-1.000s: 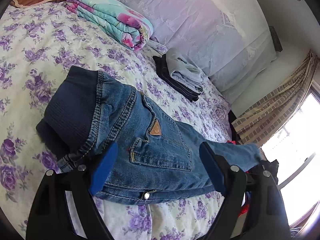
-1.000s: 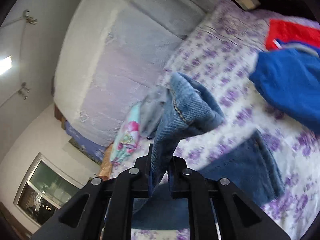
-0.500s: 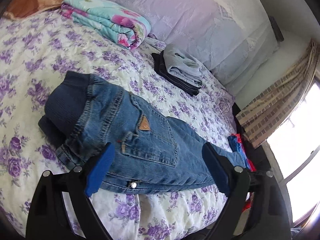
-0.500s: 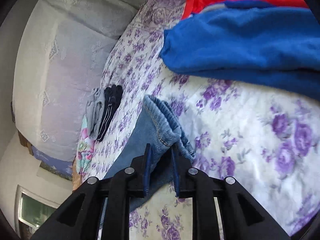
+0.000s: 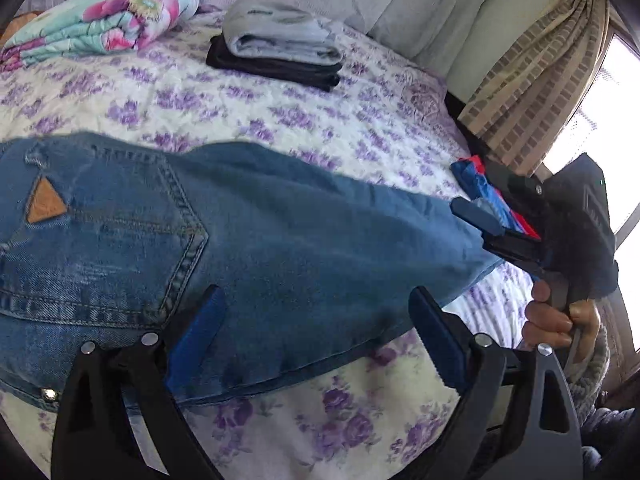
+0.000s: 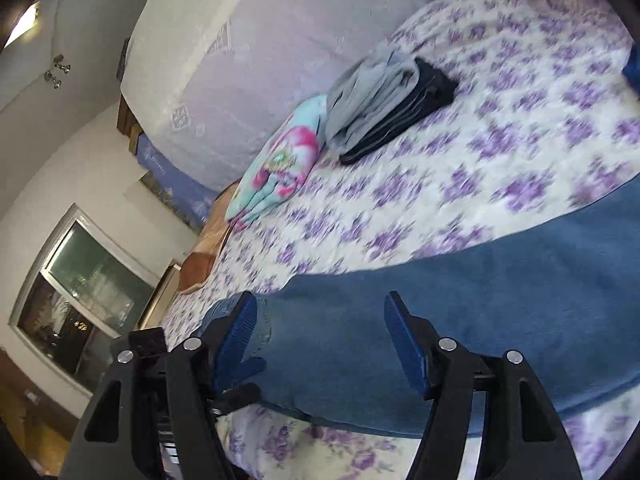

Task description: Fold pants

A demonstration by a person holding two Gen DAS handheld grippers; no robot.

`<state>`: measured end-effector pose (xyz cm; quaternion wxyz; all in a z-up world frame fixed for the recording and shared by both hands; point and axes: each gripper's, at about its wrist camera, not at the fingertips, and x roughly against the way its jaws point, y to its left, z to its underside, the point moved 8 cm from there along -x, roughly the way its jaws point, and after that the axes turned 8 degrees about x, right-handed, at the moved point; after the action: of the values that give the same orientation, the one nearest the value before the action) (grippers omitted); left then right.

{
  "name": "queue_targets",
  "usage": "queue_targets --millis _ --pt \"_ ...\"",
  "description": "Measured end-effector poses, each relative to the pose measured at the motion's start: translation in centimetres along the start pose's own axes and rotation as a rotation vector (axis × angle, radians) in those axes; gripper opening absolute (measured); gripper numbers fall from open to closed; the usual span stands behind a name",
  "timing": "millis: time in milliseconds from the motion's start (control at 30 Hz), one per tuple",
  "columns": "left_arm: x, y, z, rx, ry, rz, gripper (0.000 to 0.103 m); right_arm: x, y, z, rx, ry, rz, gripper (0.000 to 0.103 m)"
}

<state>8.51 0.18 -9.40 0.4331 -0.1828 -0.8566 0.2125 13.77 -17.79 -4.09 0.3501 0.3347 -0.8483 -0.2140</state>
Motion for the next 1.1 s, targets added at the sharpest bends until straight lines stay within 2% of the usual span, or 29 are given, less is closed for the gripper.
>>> queue_targets --millis 33,100,133,167,233,267,300,400,500,567,633,667,733,800,833,867,900,1033,1100 --pt "-0.1 0.3 0.6 -0.02 0.004 0.006 0.089 -1.6 -0.3 0.6 -0.026 0.046 -0.023 0.071" --pt "0.5 0.4 1.7 -0.079 -0.007 -0.007 0.088 -4.0 -3.0 2.3 -0.132 0.148 -0.021 0.068" --pt "0.9 0.4 2.2 -0.097 -0.009 -0.01 0.088 -4.2 -3.8 2.7 -0.162 0.153 -0.023 0.055" --pt "1.2 0.5 2.6 -0.107 -0.009 -0.006 0.088 -4.1 -4.3 2.7 -0.167 0.157 -0.018 0.049" --pt "2.1 0.8 3.1 -0.101 -0.014 0.017 0.088 -3.4 -4.8 2.5 -0.192 0.17 -0.021 0.05" --pt "2.6 1.0 3.0 -0.082 -0.019 0.029 0.088 -3.0 -4.7 2.2 -0.199 0.166 -0.002 0.054" --pt "3.2 1.1 2.8 -0.056 -0.025 0.04 0.088 -2.7 -4.0 1.4 -0.172 0.158 -0.002 0.054" --pt "6.0 0.9 1.1 -0.015 -0.093 0.093 0.091 -4.0 0.0 -0.3 -0.097 0.183 -0.113 0.054" --pt "7.9 2.9 -1.1 0.009 -0.18 0.011 0.095 -7.6 4.1 -1.4 -0.071 0.258 -0.26 0.051" --pt "8.2 4.9 -1.8 0.072 -0.186 -0.015 0.095 -9.9 5.9 -1.4 -0.09 0.308 -0.314 0.049" --pt "7.6 7.3 -1.5 0.152 -0.149 0.009 0.095 -12.9 6.6 -0.4 -0.156 0.377 -0.35 0.05" --pt "7.3 8.0 -1.2 0.175 -0.133 0.037 0.095 -14.1 6.7 0.2 -0.179 0.409 -0.348 0.05" --pt "7.3 8.3 -0.6 0.151 -0.135 0.063 0.093 -17.0 5.5 1.3 -0.211 0.456 -0.274 0.047" --pt "7.2 8.8 0.0 0.134 -0.133 0.051 0.085 -18.9 3.4 1.4 -0.241 0.466 -0.217 0.026" --pt "7.1 9.0 0.1 0.14 -0.134 0.056 0.083 -19.5 2.5 1.2 -0.282 0.469 -0.21 0.008" --pt "7.2 9.2 0.1 0.147 -0.136 0.074 0.081 -19.8 1.6 1.1 -0.32 0.467 -0.213 0.002" --pt "7.4 9.3 0.2 0.155 -0.136 0.097 0.08 -20.0 1.1 0.8 -0.339 0.456 -0.227 0.0" --pt "8.3 9.7 0.8 0.184 -0.138 0.154 0.077 -19.6 0.7 -0.5 -0.285 0.384 -0.213 0.0" --pt "9.3 9.5 0.9 0.205 -0.15 0.15 0.079 -19.0 1.2 -0.8 -0.288 0.355 -0.223 0.009"
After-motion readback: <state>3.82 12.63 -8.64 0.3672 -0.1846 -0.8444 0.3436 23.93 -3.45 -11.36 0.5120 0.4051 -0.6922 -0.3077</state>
